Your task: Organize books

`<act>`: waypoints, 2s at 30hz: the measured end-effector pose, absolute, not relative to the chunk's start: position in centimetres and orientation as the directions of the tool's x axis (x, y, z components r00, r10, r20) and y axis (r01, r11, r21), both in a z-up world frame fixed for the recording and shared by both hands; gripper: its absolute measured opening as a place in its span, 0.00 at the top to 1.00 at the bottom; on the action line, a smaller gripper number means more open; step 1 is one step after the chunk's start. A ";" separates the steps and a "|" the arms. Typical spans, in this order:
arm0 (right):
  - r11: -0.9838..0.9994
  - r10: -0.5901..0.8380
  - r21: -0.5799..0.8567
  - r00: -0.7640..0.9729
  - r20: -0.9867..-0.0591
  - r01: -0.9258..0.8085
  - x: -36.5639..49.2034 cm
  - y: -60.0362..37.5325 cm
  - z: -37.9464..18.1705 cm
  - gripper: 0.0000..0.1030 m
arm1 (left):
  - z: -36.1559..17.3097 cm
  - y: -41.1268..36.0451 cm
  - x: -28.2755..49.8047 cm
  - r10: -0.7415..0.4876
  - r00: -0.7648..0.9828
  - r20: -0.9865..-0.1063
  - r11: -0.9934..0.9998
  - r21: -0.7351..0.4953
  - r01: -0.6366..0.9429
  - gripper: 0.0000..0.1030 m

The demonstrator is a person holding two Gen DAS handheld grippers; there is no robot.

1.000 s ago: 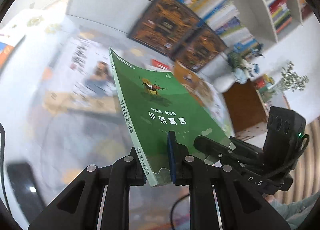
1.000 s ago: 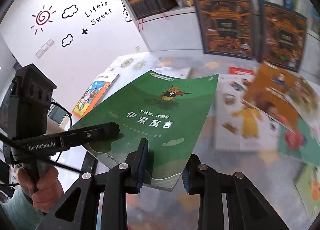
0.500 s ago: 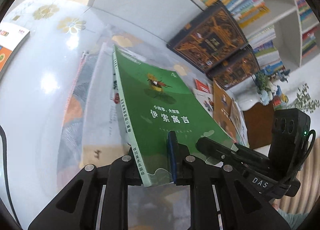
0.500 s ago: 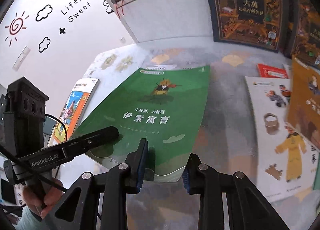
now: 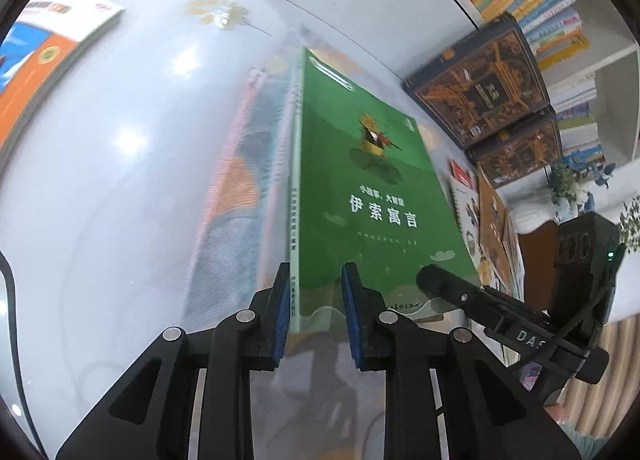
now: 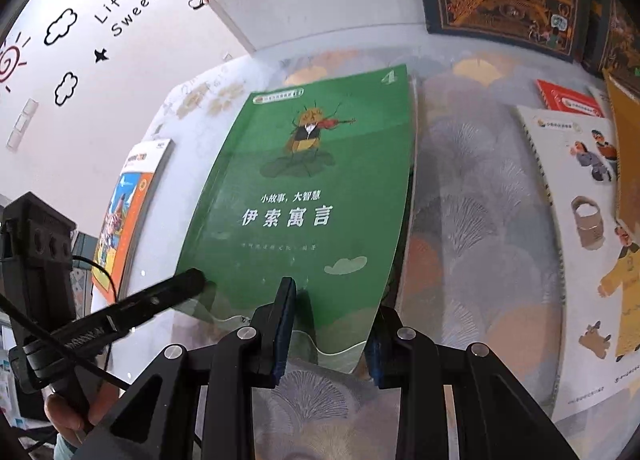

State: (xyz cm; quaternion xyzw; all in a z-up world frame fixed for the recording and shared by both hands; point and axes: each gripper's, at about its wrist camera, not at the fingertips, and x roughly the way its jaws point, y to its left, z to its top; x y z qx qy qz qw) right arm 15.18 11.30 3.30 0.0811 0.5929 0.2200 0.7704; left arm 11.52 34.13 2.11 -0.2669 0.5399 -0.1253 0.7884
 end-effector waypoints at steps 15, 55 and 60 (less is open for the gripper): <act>0.874 0.483 0.470 0.108 -0.869 -0.124 5.0 1.3 2.3 0.67 | 4.8 28.2 5.8 -0.496 0.342 -0.798 0.851 -0.526 0.007 0.78; 0.884 0.204 0.314 0.320 -0.925 0.345 9.6 -39.2 5.3 0.46 | 6.2 -14.3 22.5 -0.376 0.341 -0.862 0.920 -0.303 0.250 0.42; 0.883 0.181 0.298 0.323 -0.929 0.362 12.7 -39.5 4.1 0.46 | 3.9 -15.5 25.4 -0.356 0.313 -0.880 0.930 -0.301 0.211 0.42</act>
